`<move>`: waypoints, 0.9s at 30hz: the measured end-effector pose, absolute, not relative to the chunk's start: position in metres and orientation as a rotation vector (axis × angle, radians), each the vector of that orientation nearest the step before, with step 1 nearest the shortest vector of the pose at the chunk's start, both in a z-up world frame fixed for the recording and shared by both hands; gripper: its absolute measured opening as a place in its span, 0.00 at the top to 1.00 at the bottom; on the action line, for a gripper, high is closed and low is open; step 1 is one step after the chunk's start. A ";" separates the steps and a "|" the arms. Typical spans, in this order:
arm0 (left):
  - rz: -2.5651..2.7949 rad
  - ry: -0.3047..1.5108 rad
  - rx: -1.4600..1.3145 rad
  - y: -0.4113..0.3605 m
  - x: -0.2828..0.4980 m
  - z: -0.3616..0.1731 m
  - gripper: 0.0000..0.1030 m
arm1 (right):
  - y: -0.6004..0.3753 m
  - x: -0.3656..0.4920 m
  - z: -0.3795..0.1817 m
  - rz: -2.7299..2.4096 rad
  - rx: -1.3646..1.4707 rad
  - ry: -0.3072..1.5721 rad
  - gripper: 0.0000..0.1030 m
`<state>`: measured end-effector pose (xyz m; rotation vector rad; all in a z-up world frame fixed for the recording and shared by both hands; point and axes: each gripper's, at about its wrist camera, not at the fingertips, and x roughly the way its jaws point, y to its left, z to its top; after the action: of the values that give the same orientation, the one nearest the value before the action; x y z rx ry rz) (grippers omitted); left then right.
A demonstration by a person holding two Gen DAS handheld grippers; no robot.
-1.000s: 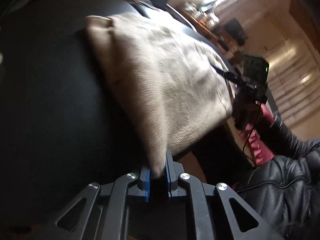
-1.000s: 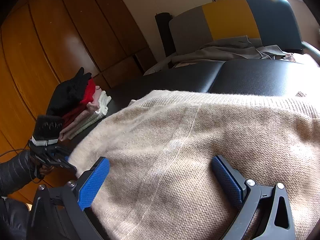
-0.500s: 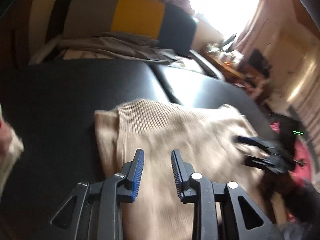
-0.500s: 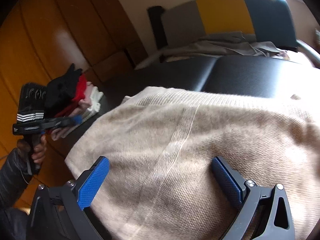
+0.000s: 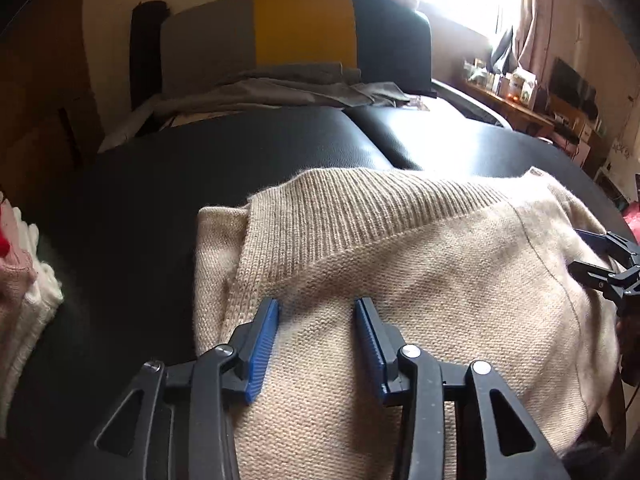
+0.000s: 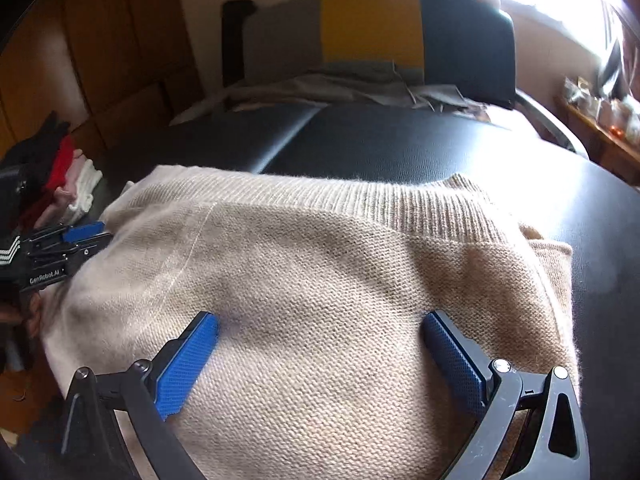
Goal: Fold clothes
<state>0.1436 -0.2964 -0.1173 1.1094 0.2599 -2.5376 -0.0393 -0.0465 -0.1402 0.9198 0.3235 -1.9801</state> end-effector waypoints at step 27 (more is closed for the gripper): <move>-2.475 1.030 1.086 -0.394 0.206 -0.120 0.50 | -0.049 -0.056 -0.145 -1.913 0.884 0.151 0.00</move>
<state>0.2063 -0.3941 -0.1201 1.0861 1.0304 -2.4745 -0.0564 -0.0488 -0.1449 0.8837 0.1511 -1.9126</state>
